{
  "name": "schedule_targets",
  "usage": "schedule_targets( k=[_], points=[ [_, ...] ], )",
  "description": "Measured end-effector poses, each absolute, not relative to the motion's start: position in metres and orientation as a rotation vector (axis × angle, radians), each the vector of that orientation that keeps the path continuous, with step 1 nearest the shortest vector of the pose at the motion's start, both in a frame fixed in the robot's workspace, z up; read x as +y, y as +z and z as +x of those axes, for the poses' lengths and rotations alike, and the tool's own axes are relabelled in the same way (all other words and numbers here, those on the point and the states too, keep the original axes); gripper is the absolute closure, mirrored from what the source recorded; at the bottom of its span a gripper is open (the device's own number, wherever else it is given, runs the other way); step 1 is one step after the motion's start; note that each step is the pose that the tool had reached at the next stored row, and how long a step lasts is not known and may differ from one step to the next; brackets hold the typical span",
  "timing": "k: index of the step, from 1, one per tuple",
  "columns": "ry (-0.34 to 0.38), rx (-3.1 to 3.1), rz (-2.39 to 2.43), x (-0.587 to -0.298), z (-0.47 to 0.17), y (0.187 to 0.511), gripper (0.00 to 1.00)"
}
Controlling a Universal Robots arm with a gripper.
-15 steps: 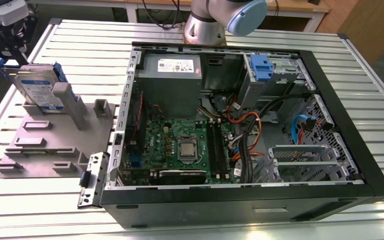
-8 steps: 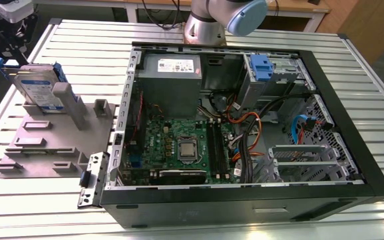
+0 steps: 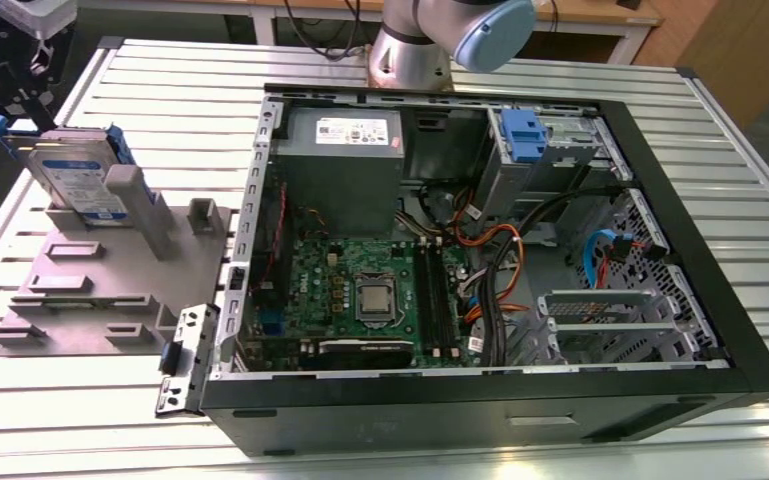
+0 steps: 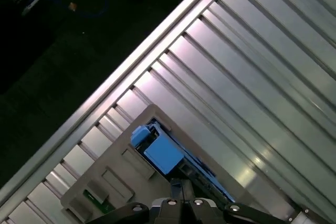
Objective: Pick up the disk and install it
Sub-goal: 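Pick up the disk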
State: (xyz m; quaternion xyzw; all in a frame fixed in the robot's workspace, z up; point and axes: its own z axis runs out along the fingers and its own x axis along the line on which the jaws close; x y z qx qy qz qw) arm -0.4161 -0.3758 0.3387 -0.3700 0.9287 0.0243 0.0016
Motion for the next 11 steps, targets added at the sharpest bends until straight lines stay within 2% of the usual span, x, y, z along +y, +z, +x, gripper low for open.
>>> schedule_targets(
  k=[11],
  points=[
    [0.077, 2.788, -1.449, -0.3758, -0.4161, 0.3379, 0.89]
  ],
)
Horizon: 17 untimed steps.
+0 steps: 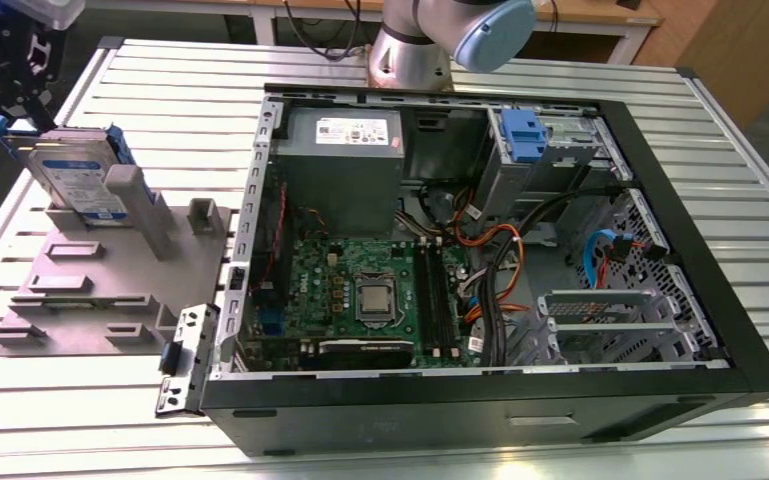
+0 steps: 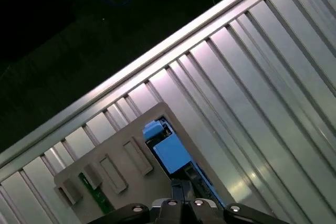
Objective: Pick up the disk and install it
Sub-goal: 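Pick up the disk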
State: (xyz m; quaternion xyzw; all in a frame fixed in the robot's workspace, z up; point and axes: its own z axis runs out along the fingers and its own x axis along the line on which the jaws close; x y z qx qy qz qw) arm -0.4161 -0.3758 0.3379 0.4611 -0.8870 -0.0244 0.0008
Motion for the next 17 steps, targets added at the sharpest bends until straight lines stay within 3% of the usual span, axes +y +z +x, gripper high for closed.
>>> schedule_targets(
  k=[17],
  points=[
    [-0.075, -2.524, 1.854, -0.3758, -0.4161, 0.3363, 0.89]
  ],
)
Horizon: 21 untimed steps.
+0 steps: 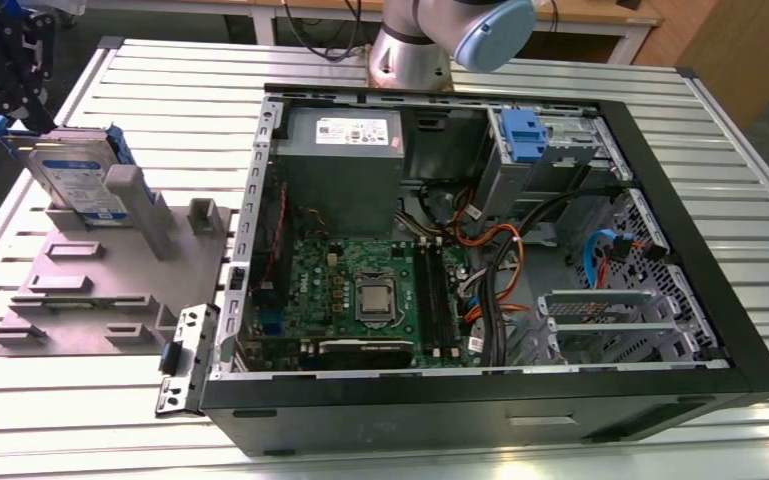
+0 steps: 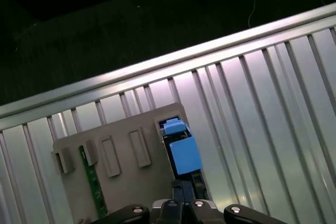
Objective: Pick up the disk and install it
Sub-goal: 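Pick up the disk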
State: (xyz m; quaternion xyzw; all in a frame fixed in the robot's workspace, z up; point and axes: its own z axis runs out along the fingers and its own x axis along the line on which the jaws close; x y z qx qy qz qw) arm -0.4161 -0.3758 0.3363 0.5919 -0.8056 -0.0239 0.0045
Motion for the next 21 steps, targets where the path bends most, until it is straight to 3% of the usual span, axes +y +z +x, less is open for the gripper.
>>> schedule_targets(
  k=[21],
  points=[
    [-0.030, -2.384, 2.085, -0.3758, -0.4161, 0.3334, 0.89]
  ],
)
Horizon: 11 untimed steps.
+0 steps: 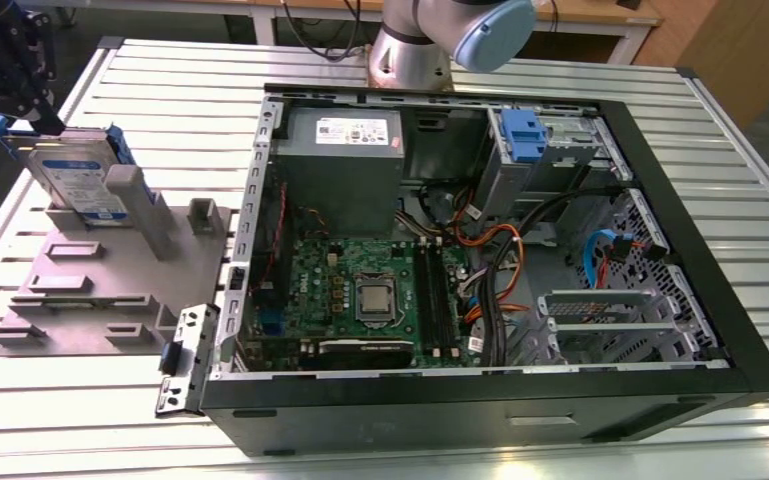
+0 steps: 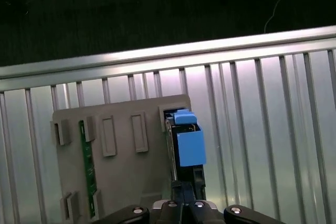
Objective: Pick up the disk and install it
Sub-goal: 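Pick up the disk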
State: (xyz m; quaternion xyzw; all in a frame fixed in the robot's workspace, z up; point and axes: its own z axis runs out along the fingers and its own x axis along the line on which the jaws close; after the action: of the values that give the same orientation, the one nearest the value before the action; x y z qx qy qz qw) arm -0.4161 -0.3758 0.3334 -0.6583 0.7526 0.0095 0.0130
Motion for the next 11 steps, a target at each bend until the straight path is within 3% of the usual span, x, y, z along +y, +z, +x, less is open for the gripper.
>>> schedule_targets(
  k=[11],
  points=[
    [0.031, 2.303, -2.097, -0.3694, -0.4161, 0.3325, 0.89]
  ],
)
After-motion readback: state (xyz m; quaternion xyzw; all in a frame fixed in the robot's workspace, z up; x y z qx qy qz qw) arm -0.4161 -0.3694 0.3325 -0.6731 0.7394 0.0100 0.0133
